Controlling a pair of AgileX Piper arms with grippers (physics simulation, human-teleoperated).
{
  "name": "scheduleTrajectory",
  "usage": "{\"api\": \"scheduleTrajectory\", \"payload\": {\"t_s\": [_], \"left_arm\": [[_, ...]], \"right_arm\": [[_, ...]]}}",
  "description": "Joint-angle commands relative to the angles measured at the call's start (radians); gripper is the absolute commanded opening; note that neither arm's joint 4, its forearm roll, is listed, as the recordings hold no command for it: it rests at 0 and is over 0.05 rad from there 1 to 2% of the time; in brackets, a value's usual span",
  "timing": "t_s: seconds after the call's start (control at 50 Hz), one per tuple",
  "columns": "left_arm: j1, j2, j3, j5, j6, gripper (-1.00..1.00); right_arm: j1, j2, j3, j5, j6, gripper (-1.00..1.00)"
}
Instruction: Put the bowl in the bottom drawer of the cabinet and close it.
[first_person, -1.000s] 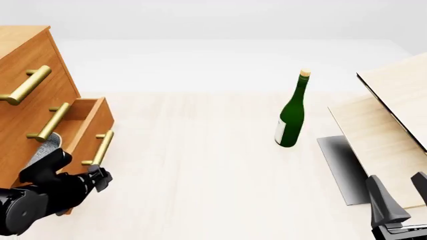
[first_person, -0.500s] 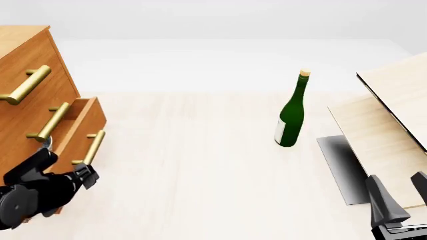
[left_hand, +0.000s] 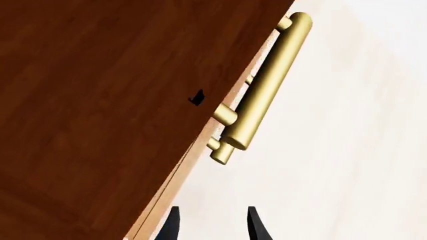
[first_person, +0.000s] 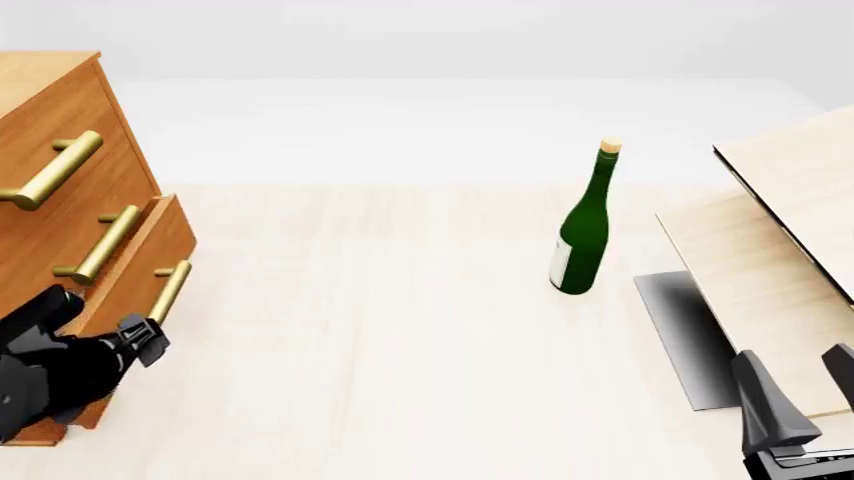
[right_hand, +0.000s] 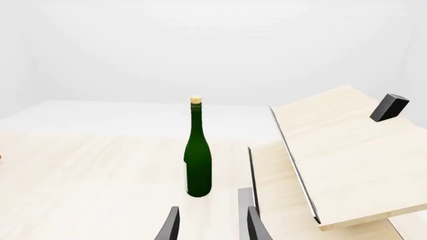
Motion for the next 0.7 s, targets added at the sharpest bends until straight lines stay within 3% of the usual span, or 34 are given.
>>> {"api": "scheduleTrajectory", "payload": {"t_s": [0.02, 0.7], "left_arm": [[0.086, -0.022, -0.019, 0.006, 0.043, 1.0], [0.141, -0.004, -0.019, -0.026, -0.008, 1.0]], "right_arm": [[0.0, 0.0, 0.0, 0.0, 0.0, 1.0], [0.0, 0.0, 0.0, 0.0, 0.0, 1.0]]}}
